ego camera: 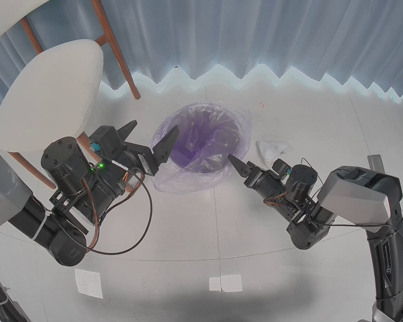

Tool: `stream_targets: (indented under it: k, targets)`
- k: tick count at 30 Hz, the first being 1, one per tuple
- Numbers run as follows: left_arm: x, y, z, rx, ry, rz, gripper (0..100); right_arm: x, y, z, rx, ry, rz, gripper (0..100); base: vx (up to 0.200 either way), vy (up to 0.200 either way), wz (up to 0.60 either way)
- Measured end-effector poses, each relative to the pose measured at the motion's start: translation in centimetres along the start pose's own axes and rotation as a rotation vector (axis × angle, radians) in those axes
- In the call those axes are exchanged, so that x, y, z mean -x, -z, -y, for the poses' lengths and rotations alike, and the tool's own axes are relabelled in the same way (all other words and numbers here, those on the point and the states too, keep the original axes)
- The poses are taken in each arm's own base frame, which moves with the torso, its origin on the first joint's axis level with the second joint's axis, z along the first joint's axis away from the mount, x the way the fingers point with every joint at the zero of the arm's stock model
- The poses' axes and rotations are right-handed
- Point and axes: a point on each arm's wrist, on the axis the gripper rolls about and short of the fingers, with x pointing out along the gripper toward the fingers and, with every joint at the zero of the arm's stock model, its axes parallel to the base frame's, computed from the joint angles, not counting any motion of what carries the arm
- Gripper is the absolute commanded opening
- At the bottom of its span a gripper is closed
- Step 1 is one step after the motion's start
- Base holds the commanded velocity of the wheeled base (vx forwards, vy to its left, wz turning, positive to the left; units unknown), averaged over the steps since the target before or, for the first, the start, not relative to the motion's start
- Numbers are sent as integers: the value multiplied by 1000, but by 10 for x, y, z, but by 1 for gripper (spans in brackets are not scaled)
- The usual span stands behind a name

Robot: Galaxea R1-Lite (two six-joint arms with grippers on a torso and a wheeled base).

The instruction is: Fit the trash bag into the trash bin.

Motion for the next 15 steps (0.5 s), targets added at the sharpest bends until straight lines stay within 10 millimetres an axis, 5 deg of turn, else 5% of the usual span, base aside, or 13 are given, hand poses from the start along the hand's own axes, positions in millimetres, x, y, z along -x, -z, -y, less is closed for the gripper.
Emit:
stream_targets:
  k: [9, 10, 15]
  targets:
    - [2, 3, 5, 4, 14, -16, 100, -12, 7, 6, 1, 6, 35, 100, 0, 0, 0]
    - [2, 4, 5, 4, 15, -18, 100, -13, 7, 7, 1, 5, 37, 0, 0, 0, 0]
    - [3, 7, 6, 4, 19, -30, 100, -15, 10, 8, 2, 0, 63, 0, 0, 0, 0]
